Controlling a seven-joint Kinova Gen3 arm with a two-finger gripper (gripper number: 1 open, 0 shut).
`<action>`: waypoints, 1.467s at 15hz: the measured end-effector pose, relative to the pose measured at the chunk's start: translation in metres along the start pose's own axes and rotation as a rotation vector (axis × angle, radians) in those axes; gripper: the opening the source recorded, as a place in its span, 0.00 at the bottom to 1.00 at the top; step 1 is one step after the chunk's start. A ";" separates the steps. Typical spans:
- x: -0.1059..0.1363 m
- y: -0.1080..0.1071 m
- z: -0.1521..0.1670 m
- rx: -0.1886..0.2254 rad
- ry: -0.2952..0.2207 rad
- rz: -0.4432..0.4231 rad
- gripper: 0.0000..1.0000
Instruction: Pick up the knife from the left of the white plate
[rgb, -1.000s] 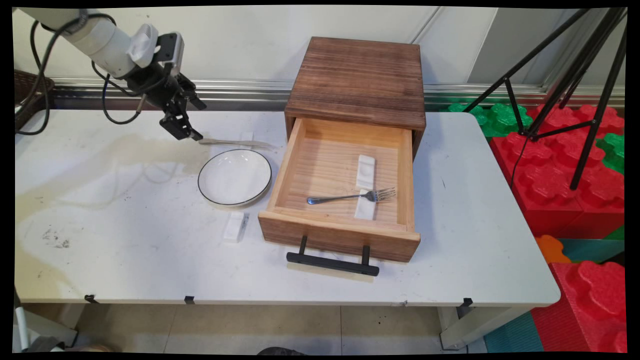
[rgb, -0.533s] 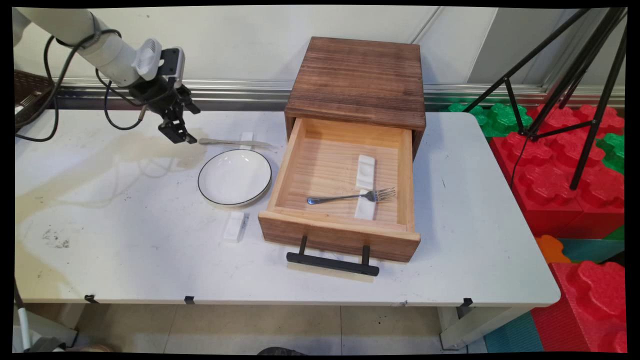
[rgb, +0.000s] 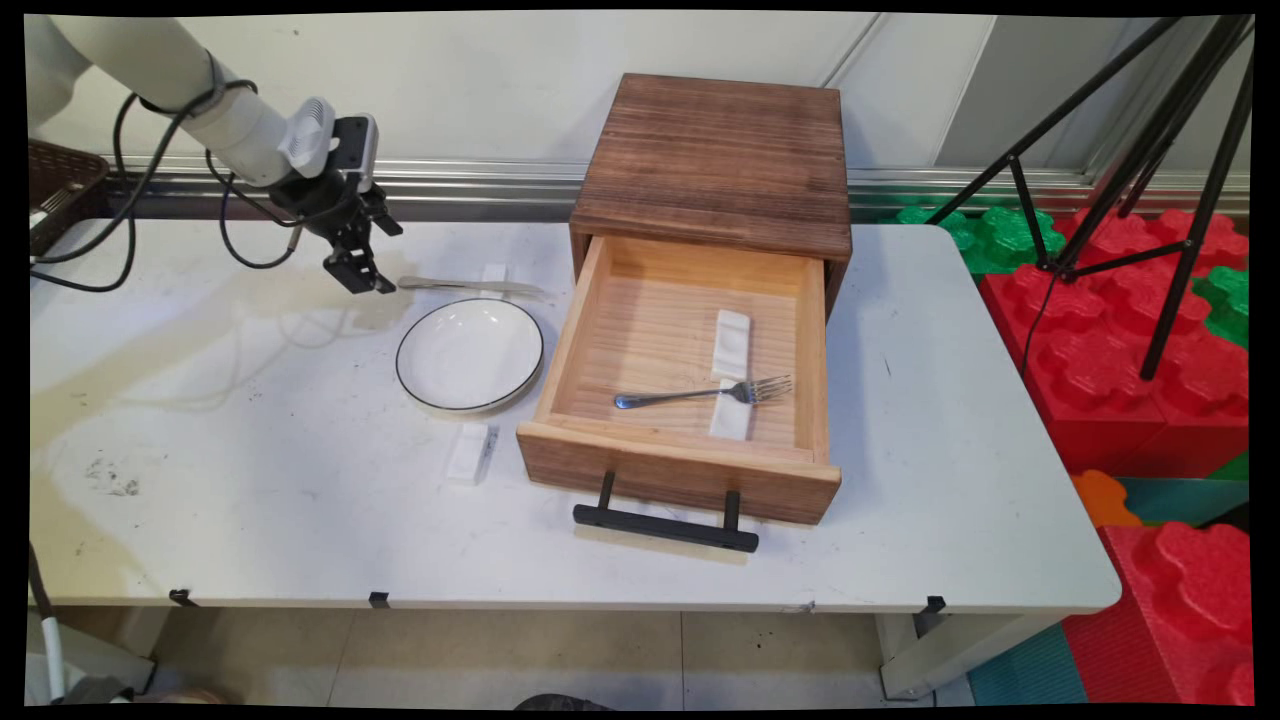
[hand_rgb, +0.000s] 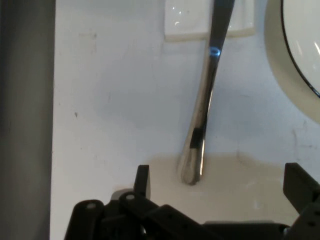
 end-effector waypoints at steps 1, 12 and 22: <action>0.000 -0.001 0.005 0.002 0.004 0.002 1.00; 0.014 -0.010 0.041 -0.025 0.087 0.004 1.00; 0.019 -0.020 0.059 -0.031 0.122 0.011 1.00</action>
